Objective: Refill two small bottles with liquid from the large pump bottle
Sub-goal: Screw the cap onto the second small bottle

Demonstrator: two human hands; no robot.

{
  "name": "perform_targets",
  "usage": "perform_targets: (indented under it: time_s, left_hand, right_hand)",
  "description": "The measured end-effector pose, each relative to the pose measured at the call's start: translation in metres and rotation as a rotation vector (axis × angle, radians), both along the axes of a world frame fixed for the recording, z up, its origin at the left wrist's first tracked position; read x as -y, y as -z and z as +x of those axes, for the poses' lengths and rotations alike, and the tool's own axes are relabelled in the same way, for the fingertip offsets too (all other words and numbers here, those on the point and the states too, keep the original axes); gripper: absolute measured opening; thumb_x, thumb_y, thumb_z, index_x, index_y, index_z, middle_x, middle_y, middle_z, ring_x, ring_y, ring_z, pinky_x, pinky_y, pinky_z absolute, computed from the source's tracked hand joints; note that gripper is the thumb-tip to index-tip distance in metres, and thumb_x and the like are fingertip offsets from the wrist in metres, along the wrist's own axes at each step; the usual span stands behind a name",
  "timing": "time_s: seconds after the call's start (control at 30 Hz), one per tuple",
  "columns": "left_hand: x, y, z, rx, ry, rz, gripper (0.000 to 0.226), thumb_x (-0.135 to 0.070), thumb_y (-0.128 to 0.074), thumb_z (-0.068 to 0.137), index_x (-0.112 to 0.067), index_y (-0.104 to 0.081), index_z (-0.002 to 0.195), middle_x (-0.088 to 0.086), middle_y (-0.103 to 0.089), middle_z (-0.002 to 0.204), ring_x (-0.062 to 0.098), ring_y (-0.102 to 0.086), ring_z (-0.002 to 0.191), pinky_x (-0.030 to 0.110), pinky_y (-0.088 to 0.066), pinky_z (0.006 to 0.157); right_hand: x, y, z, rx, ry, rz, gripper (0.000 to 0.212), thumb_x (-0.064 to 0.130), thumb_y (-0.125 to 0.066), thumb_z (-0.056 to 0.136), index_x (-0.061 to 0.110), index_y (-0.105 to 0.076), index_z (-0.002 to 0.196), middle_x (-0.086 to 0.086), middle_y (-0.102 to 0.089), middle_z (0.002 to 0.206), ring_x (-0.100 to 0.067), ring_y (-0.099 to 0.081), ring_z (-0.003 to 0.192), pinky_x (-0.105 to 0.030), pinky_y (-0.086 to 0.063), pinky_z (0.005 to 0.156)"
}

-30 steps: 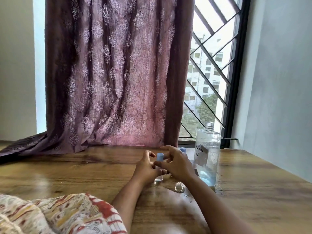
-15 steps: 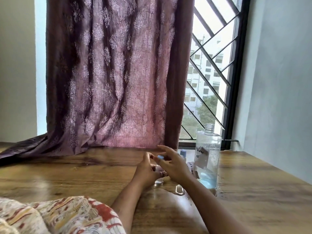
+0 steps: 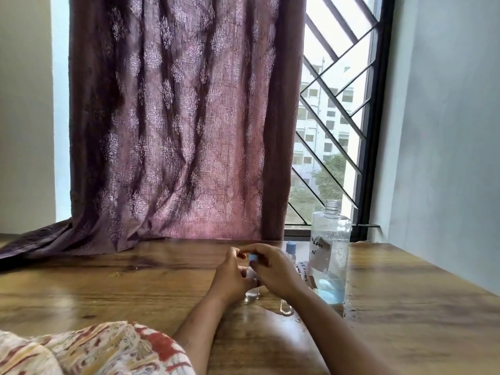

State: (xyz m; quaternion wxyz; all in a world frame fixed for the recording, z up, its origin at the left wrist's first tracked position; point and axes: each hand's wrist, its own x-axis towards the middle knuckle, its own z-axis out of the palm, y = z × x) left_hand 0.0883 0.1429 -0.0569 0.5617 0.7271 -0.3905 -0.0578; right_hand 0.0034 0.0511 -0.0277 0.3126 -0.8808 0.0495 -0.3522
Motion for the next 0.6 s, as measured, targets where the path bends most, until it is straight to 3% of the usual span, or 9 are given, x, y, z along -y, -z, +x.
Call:
perform_targets:
  time_s: [0.3, 0.5, 0.6]
  left_hand:
    - [0.0003, -0.0024, -0.0013, 0.065, -0.038, 0.043, 0.047, -0.002, -0.071, 0.067, -0.012, -0.038, 0.099, -0.006, -0.061, 0.064, -0.006, -0.049, 0.045, 0.006, -0.034, 0.043]
    - [0.0016, -0.0001, -0.0008, 0.04, -0.038, 0.026, 0.042, -0.001, -0.065, 0.07, -0.012, -0.038, 0.1, 0.002, -0.067, 0.069, -0.003, -0.054, 0.047, 0.012, -0.039, 0.047]
    - [0.0019, 0.0017, -0.0006, 0.054, -0.05, 0.009, 0.045, -0.006, -0.072, 0.067, -0.011, -0.04, 0.098, 0.006, -0.066, 0.075, 0.009, -0.055, 0.058, 0.021, -0.042, 0.054]
  right_hand:
    - [-0.008, -0.0058, -0.0042, 0.071, 0.035, -0.048, 0.033, -0.003, -0.061, 0.072, 0.017, -0.071, 0.096, 0.009, -0.069, 0.086, 0.0, -0.06, 0.08, -0.003, -0.04, 0.068]
    - [-0.0035, -0.0013, -0.0018, 0.079, 0.059, -0.01, 0.033, 0.005, -0.07, 0.075, 0.02, -0.068, 0.105, 0.011, -0.065, 0.088, -0.002, -0.061, 0.084, -0.004, -0.043, 0.07]
    - [-0.0027, 0.0011, 0.0002, 0.048, 0.056, -0.005, 0.031, 0.014, -0.071, 0.079, 0.022, -0.066, 0.108, 0.011, -0.065, 0.091, -0.003, -0.061, 0.085, -0.005, -0.042, 0.07]
